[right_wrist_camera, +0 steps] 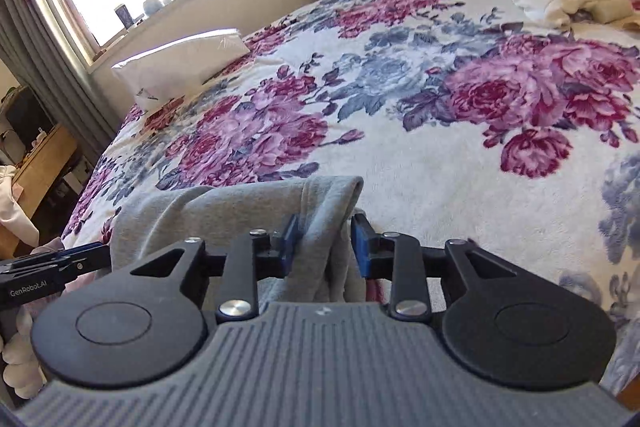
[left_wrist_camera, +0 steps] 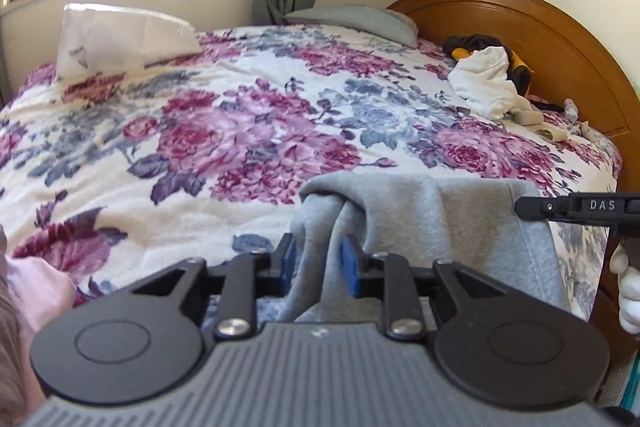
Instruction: Fold clothes
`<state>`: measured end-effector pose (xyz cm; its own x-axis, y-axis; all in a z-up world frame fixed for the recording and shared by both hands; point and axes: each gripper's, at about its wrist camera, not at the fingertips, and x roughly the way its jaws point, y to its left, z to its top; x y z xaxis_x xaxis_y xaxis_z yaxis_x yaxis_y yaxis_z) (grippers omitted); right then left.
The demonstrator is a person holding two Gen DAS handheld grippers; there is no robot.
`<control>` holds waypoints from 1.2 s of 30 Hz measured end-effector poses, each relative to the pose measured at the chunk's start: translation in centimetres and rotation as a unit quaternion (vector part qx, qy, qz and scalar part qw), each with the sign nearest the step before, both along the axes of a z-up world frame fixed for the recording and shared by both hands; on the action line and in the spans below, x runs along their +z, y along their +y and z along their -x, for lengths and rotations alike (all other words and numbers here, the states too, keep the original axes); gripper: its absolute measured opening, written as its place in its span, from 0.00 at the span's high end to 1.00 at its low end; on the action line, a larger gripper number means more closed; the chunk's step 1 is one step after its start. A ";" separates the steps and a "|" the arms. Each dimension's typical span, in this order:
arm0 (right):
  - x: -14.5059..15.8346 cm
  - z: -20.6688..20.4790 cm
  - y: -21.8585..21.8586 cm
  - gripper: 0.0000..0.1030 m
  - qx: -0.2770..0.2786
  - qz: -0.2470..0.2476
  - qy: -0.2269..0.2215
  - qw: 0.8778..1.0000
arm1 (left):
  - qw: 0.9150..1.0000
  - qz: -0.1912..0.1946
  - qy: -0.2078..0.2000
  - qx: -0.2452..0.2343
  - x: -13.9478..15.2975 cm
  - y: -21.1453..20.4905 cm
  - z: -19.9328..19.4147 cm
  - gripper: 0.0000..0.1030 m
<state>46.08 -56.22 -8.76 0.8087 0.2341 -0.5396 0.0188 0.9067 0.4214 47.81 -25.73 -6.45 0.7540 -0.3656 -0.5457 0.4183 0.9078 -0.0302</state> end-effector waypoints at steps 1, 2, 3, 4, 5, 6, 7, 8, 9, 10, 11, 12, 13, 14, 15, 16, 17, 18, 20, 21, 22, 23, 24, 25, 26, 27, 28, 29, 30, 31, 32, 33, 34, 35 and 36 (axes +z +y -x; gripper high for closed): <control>0.3 1.1 0.1 0.65 -0.009 -0.011 -0.003 1.000 | 1.000 -0.007 -0.004 -0.004 -0.2 -0.2 0.3 0.73; 0.5 2.0 0.2 0.63 -0.019 -0.017 -0.003 1.000 | 1.000 -0.015 -0.007 -0.007 -0.4 -0.3 0.6 0.73; 0.7 2.8 0.2 0.59 -0.028 -0.021 -0.005 0.999 | 1.000 -0.028 -0.010 -0.004 -0.8 -0.4 0.9 0.73; 0.7 3.6 0.4 0.59 -0.035 -0.027 -0.005 0.999 | 0.999 -0.033 -0.005 -0.002 -1.2 -0.4 0.9 0.73; 0.7 4.6 0.6 0.59 -0.037 -0.039 -0.001 0.999 | 0.999 -0.038 0.000 0.000 -1.6 -0.5 0.9 0.73; 0.5 5.6 1.0 0.57 -0.034 -0.052 0.005 0.998 | 0.999 -0.036 0.010 0.004 -2.0 -0.3 0.9 0.73; 0.2 6.3 1.3 0.57 -0.031 -0.058 0.010 0.998 | 0.999 -0.034 0.020 0.008 -2.3 -0.2 0.9 0.73; -0.3 7.1 1.9 0.57 -0.025 -0.058 0.017 0.998 | 0.999 -0.030 0.027 0.007 -2.7 0.1 1.1 0.73; -1.0 7.5 2.5 0.57 -0.018 -0.052 0.026 0.998 | 0.999 -0.025 0.035 0.006 -3.1 0.3 1.3 0.72; -1.7 7.9 3.0 0.57 -0.011 -0.046 0.035 0.998 | 0.999 -0.032 0.044 -0.004 -3.5 -0.1 1.2 0.73; -2.5 8.2 3.5 0.59 -0.003 -0.042 0.045 0.998 | 0.998 -0.039 0.053 -0.013 -3.9 -0.4 1.1 0.75; -3.1 8.2 3.8 0.81 0.009 -0.044 0.054 0.997 | 0.997 -0.045 0.061 -0.022 -4.3 -0.8 1.0 0.88; -3.1 8.2 4.0 0.92 0.021 -0.044 0.058 0.997 | 0.996 -0.046 0.065 -0.031 -4.3 -1.2 1.0 0.92; -3.0 8.4 4.2 0.92 0.031 -0.042 0.058 0.997 | 0.997 -0.054 0.054 -0.033 -4.0 -1.6 1.1 0.94; -2.3 8.7 4.1 0.94 0.032 -0.036 0.048 0.998 | 0.997 -0.065 0.040 -0.034 -3.7 -1.9 1.1 0.96; -1.7 9.0 3.8 0.95 0.029 -0.035 0.038 0.998 | 0.996 -0.075 0.026 -0.034 -3.4 -2.1 1.1 0.96; -1.2 9.2 3.4 0.96 0.019 -0.035 0.030 0.999 | 0.997 -0.073 0.017 -0.033 -3.0 -2.1 0.9 0.97; -0.8 9.5 3.2 0.96 0.012 -0.028 0.024 0.999 | 0.997 -0.075 0.012 -0.030 -2.8 -2.1 0.5 0.98; -0.3 9.5 2.3 0.96 -0.003 -0.004 0.012 1.000 | 0.997 -0.079 0.002 -0.025 -2.6 -1.9 -0.3 0.98; -0.6 9.2 1.8 0.96 -0.010 -0.002 0.016 1.000 | 0.996 -0.084 0.005 -0.028 -3.0 -1.9 -0.9 0.98; -1.2 8.9 1.2 0.96 -0.020 -0.004 0.024 1.000 | 0.996 -0.087 0.009 -0.033 -3.3 -2.0 -1.2 0.98; -1.6 8.5 1.0 0.96 -0.018 -0.004 0.033 0.999 | 0.994 -0.102 0.008 -0.039 -3.9 -2.2 -1.5 0.98; -2.2 8.2 0.8 0.96 -0.012 -0.006 0.044 0.999 | 0.992 -0.117 0.007 -0.045 -4.5 -2.5 -1.7 0.98; -2.8 7.8 0.8 0.95 -0.006 -0.007 0.054 0.998 | 0.991 -0.128 0.000 -0.045 -4.9 -2.5 -1.7 0.97; -3.2 7.8 1.0 0.95 -0.003 -0.005 0.060 0.998 | 0.989 -0.138 -0.006 -0.046 -5.4 -2.5 -1.6 0.97; -3.4 7.9 1.4 0.95 0.000 0.008 0.061 0.998 | 0.988 -0.148 -0.012 -0.046 -5.8 -2.5 -1.6 0.96; -3.6 8.0 1.8 0.95 0.003 0.018 0.062 0.998 | 0.989 -0.144 -0.012 -0.042 -5.8 -2.1 -1.6 0.96; -3.7 8.1 2.0 0.95 0.004 0.023 0.062 0.998 | 0.989 -0.139 -0.012 -0.037 -5.9 -1.8 -1.7 0.95; -3.7 8.2 2.2 0.94 0.001 0.030 0.062 0.998 | 0.990 -0.135 -0.011 -0.033 -5.9 -1.4 -1.8 0.95; -3.7 8.3 2.2 0.94 -0.004 0.034 0.060 0.998 | 0.991 -0.126 -0.010 -0.033 -5.6 -1.1 -1.7 0.93; -3.5 8.5 2.2 0.92 -0.009 0.038 0.055 0.998 | 0.993 -0.112 -0.009 -0.041 -5.1 -0.6 -1.4 0.91; -3.3 8.8 2.2 0.89 -0.014 0.041 0.051 0.998 | 0.994 -0.101 -0.010 -0.047 -4.5 -0.2 -0.9 0.91; -3.0 9.1 2.1 0.85 -0.017 0.041 0.046 0.998 | 0.994 -0.090 -0.011 -0.053 -4.0 0.2 -0.4 0.88; -2.7 9.7 1.9 0.82 -0.011 0.030 0.038 0.999 | 0.995 -0.077 -0.012 -0.057 -3.5 0.9 0.4 0.85; -2.4 10.2 1.8 0.73 -0.004 0.021 0.031 0.999 | 0.996 -0.064 -0.010 -0.062 -3.3 1.6 1.2 0.75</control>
<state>35.89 -54.44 -11.13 0.7750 0.2036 -0.5982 0.0516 0.9232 0.3810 46.58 -24.11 -9.75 0.7180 -0.3850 -0.5799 0.5271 0.8449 0.0916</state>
